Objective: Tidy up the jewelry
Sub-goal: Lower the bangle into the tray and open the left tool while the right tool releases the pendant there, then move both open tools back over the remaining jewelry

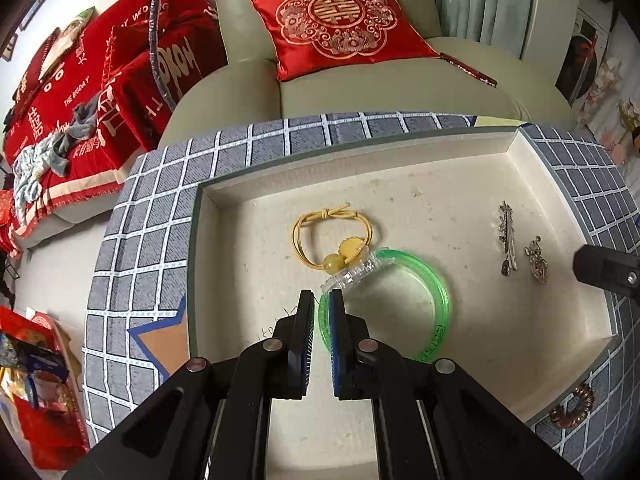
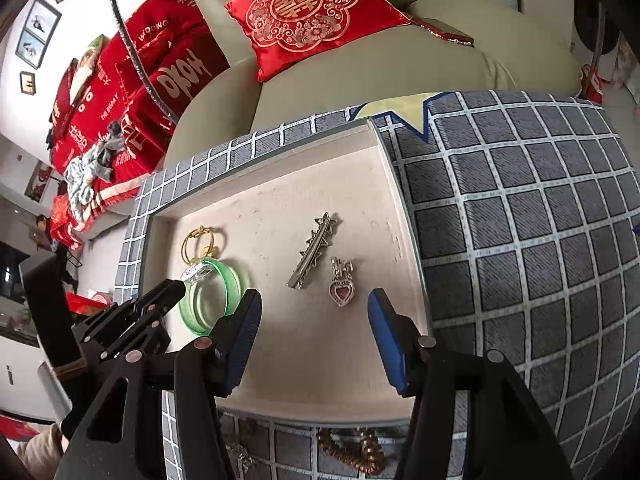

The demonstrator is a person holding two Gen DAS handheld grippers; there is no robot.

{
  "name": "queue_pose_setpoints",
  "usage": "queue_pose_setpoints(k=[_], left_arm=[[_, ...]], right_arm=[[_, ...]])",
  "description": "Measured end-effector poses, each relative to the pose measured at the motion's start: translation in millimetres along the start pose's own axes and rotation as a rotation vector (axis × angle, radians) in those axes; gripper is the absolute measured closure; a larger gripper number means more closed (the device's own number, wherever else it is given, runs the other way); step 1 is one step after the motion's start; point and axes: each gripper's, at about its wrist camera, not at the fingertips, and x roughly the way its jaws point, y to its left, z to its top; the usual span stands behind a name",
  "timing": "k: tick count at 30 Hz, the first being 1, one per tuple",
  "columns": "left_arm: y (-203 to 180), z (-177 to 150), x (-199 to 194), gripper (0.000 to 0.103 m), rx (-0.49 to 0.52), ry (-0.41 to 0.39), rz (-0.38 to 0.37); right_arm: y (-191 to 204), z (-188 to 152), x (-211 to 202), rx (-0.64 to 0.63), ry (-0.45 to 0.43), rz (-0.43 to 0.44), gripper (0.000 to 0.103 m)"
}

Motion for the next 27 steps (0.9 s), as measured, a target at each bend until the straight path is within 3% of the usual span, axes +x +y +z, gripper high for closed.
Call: queue_pose_setpoints(k=[6, 7, 8, 9, 10, 13, 20, 27], left_arm=[[5, -1, -7, 0.08, -0.025, -0.014, -0.025], [6, -2, -9, 0.073, -0.029, -0.015, -0.026], [7, -3, -10, 0.021, -0.034, -0.015, -0.025], [9, -5, -12, 0.0, -0.047, -0.018, -0.001], [10, -7, -18, 0.0, -0.054, -0.061, 0.019], [12, -11, -22, 0.0, -0.036, -0.067, 0.009], [21, -30, -47, 0.0, -0.035, -0.082, -0.014], [22, -68, -76, 0.0, 0.007, -0.068, -0.066]], right_arm=[[-3, -8, -13, 0.023, -0.012, 0.017, 0.042], [-3, -9, -15, 0.023, -0.016, 0.019, 0.037], [-3, -10, -17, 0.025, -0.022, 0.022, 0.031], [-3, -12, -21, 0.027, -0.031, 0.027, 0.028], [-3, -14, -25, 0.03, -0.039, 0.031, 0.027], [-3, -20, -36, 0.04, -0.065, 0.044, 0.016], [-2, -42, -63, 0.039, -0.171, 0.075, 0.015], [-2, -69, -66, 0.031, -0.049, 0.021, 0.015]])
